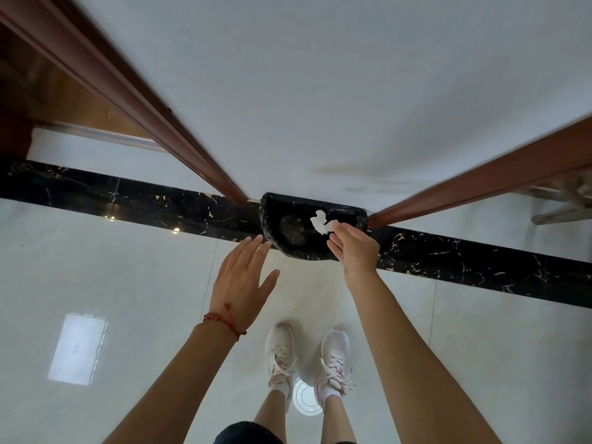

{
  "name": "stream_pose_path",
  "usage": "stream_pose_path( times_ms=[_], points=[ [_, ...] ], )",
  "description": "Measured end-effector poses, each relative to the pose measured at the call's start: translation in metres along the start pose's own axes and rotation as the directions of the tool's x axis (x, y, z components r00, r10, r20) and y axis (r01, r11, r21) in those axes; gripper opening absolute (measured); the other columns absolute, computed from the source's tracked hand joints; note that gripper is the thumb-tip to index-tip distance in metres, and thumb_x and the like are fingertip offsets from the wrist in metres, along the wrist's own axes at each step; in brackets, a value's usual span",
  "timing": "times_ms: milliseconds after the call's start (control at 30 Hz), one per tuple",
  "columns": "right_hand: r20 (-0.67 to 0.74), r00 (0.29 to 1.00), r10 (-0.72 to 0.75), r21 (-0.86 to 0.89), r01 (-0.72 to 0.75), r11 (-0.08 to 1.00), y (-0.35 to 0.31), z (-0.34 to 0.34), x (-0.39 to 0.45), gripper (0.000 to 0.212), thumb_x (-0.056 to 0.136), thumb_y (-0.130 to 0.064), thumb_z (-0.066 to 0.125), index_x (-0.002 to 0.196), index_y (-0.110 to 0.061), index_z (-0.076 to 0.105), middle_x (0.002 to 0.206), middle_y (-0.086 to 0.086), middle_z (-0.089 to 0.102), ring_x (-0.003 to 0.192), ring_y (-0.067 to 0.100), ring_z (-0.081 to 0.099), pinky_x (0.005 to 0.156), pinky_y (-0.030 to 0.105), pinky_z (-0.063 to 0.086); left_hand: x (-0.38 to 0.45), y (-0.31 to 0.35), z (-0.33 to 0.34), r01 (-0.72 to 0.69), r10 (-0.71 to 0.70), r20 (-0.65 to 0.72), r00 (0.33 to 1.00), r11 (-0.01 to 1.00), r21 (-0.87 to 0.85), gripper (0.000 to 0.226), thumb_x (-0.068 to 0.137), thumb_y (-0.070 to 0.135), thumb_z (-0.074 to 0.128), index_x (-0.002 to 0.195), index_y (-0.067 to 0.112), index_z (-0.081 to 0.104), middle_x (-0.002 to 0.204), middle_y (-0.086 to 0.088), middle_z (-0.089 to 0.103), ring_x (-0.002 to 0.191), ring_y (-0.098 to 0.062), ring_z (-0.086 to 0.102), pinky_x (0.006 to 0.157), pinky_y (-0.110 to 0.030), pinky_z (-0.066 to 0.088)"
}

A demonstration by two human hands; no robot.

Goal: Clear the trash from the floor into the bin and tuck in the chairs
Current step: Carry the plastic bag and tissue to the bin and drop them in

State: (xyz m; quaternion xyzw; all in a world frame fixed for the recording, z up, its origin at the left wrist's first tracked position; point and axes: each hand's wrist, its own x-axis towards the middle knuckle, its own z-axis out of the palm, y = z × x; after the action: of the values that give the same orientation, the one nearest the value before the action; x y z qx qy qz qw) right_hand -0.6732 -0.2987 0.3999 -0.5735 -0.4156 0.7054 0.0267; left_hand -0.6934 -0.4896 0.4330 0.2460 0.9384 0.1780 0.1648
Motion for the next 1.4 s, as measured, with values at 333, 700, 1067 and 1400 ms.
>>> stream_pose_path(
  times_ms=[333,700,1067,1400],
  points=[
    [0.124,0.899,-0.42,-0.597,0.406,0.693,0.002,-0.033,-0.039,0.037,0.085,-0.026,0.062,0.118,-0.01,0.059,0.123,0.004,0.06,0.105,0.01,0.056,0.086,0.021,0.045,-0.005,0.004,-0.01,0.015,-0.014,0.025,1.0,1.0,-0.025,0.047,0.085,0.023,0.06,0.126,0.003,0.049,0.133,-0.019,0.051,0.127,-0.036,0.043,0.105,-0.042,0.029],
    [0.362,0.744,-0.561,-0.822,0.539,0.185,-0.029,-0.083,-0.132,0.047,0.09,-0.03,0.054,0.131,-0.009,0.047,0.142,0.008,0.044,0.132,0.021,0.037,0.104,0.034,0.034,-0.015,0.049,-0.077,-0.071,0.072,0.022,0.997,0.997,-0.027,0.05,0.089,0.029,0.053,0.133,0.007,0.041,0.141,-0.014,0.043,0.135,-0.03,0.032,0.111,-0.04,0.023],
    [0.238,0.693,-0.68,-0.845,0.493,0.207,-0.065,-0.133,-0.233,0.046,0.088,-0.027,0.058,0.128,-0.006,0.05,0.139,0.013,0.046,0.129,0.027,0.042,0.104,0.038,0.034,-0.052,0.13,-0.14,-0.243,0.244,0.079,0.967,0.97,-0.028,0.053,0.092,0.036,0.044,0.138,0.012,0.033,0.148,-0.008,0.033,0.14,-0.023,0.019,0.114,-0.034,0.012],
    [0.116,0.658,-0.744,-0.863,0.438,0.252,-0.083,-0.194,-0.288,0.047,0.088,-0.029,0.058,0.128,-0.007,0.05,0.137,0.014,0.048,0.126,0.028,0.046,0.101,0.034,0.033,-0.083,0.204,-0.169,-0.388,0.387,0.099,0.917,0.922,-0.003,0.053,0.093,0.036,0.043,0.139,0.012,0.032,0.148,-0.009,0.033,0.14,-0.025,0.02,0.115,-0.035,0.011]
  ],
)
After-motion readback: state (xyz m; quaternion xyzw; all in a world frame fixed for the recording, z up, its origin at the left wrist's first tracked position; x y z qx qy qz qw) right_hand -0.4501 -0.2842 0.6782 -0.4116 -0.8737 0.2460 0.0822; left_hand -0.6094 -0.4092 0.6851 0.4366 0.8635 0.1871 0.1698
